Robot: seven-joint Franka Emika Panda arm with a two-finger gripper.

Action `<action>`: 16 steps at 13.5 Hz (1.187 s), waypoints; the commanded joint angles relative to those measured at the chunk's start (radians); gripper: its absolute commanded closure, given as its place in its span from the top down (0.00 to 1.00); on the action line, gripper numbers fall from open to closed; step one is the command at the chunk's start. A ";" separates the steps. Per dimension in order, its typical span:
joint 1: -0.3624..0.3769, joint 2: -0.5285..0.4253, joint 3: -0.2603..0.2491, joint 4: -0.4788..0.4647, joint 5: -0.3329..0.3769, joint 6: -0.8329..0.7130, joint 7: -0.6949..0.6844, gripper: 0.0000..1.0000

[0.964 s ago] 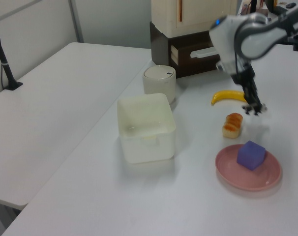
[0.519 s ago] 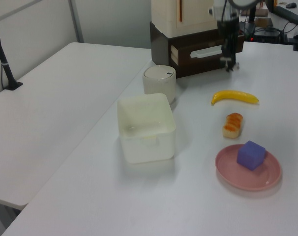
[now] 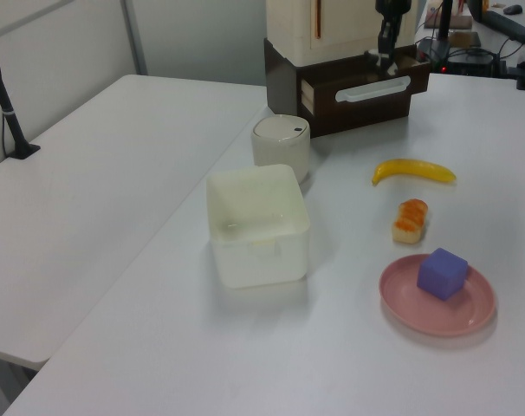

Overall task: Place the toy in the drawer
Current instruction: 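Lift the panda toy and carry it into the open brown drawer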

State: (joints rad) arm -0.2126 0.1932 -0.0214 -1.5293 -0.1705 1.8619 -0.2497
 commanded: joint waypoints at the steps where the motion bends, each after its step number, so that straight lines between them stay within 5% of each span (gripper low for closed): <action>1: -0.040 0.040 -0.006 0.017 -0.035 0.146 -0.172 0.18; 4: -0.070 0.092 -0.006 0.017 -0.067 0.279 -0.226 0.24; 6: -0.073 0.109 -0.006 0.017 -0.069 0.313 -0.221 0.54; 7: -0.071 0.109 -0.005 0.015 -0.066 0.312 -0.215 0.78; 16: 0.071 0.036 0.041 -0.054 0.003 0.191 0.217 0.82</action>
State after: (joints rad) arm -0.1940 0.2992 0.0278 -1.5314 -0.2181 2.1485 -0.1037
